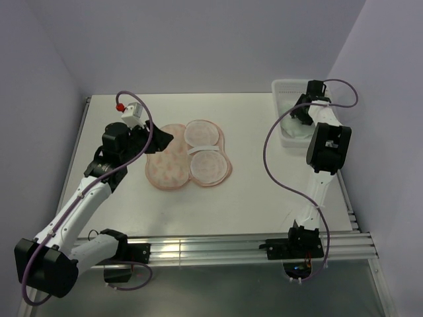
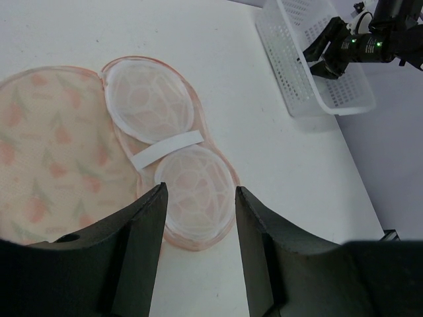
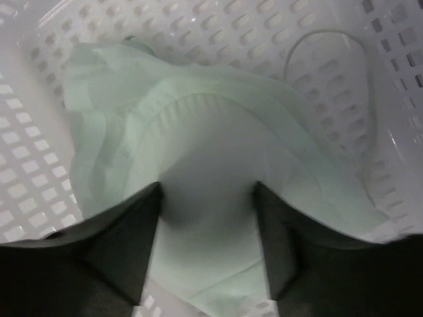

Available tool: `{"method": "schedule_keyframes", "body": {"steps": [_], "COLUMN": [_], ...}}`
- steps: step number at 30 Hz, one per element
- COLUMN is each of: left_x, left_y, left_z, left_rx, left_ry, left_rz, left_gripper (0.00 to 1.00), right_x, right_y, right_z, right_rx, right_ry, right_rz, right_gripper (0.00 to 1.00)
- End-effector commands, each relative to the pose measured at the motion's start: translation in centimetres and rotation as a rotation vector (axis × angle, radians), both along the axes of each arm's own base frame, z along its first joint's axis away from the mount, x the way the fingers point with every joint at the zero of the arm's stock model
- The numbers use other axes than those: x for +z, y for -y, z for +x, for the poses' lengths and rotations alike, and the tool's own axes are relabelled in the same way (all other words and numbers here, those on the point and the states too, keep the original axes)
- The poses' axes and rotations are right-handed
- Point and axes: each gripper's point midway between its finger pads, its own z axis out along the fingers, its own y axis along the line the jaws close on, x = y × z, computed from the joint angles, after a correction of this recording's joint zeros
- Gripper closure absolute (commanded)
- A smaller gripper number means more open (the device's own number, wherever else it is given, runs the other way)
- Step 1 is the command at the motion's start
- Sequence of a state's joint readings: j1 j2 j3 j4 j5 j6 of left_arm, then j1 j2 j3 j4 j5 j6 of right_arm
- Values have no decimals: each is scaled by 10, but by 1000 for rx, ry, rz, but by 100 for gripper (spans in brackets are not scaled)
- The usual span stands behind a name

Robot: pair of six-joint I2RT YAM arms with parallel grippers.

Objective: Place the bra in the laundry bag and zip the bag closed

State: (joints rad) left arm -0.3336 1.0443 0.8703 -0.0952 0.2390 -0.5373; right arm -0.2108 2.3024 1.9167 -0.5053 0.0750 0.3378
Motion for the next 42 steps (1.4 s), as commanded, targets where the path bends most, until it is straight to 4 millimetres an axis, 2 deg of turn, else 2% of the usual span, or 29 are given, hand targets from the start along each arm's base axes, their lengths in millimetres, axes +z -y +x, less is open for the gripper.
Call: {"method": "schedule_keyframes", "body": {"steps": [1,2,3,4,5,8,10,11,13,14,16,17,18,19,20,22,23,24,26,27,28,29,31,32,34,36,39,40,42], "left_x": [11,10,9,8,7,6,4,3,2,1,1,2,3,5,7,15,18,20,28,30,35,37,48,52,62,71,80,82,88], "left_y": [4,4,4,4,4,3,3,3,5,5,6,7,8,9,10,13,13,14,17,18,22,23,30,33,41,51,61,62,59], "left_z": [2,2,2,3,3,5,6,6,7,7,8,8,7,7,7,4,3,3,-1,-2,-6,-7,-11,-12,-14,-19,-22,-21,-16], "left_rx": [-21,-21,-21,-21,-19,-15,-12,-14,-18,-21,-23,-25,-32,-33,-37,-53,-56,-57,-74,-80,-99,-107,-127,-136,-159,-194,-222,-215,-192], "left_ry": [43,41,40,36,32,31,27,26,17,16,13,16,19,19,21,30,33,32,39,37,33,30,54,64,91,127,175,182,210], "left_rz": [-5,-6,-5,-3,-1,2,4,4,4,4,0,-4,-8,-17,-22,-44,-53,-64,-82,-91,-117,-135,-183,-197,-228,-252,-270,-269,-260], "left_gripper": [48,48,49,49,49,50,50,50,50,50,50,50,50,49,49,48,48,48,46,46,44,43,37,36,33,32,29,29,26], "right_x": [8,8,10,12,16,32,54,56,95,100,147,152,186,206,209,253,255,277,290,307,318,317,342,341,361,369,374,383,381], "right_y": [-17,-17,-16,-15,-14,-11,-9,-11,-11,-13,-14,-16,-24,-27,-30,-43,-49,-57,-67,-73,-85,-97,-126,-139,-177,-225,-285,-296,-317], "right_z": [3,4,3,4,8,14,19,17,23,20,20,14,9,9,1,-10,-17,-27,-37,-48,-54,-60,-80,-87,-109,-135,-173,-184,-208], "right_rx": [45,38,28,19,16,-2,-9,-5,8,10,21,26,54,65,70,117,129,151,180,199,236,267,365,400,508,647,809,858,935], "right_ry": [11,14,24,37,60,117,189,201,317,333,458,477,556,626,641,759,770,824,868,907,942,949,1015,1016,1056,1058,1053,1088,1059], "right_rz": [52,51,51,55,53,41,26,28,12,9,-12,-10,-3,-4,6,28,43,64,89,98,138,172,242,270,333,418,533,563,696], "right_gripper": [42,65,74,79,90,100,100,100,100,99,99,99,99,99,99,99,99,99,99,99,99,99,99,99,99,99,99,99,99]}}
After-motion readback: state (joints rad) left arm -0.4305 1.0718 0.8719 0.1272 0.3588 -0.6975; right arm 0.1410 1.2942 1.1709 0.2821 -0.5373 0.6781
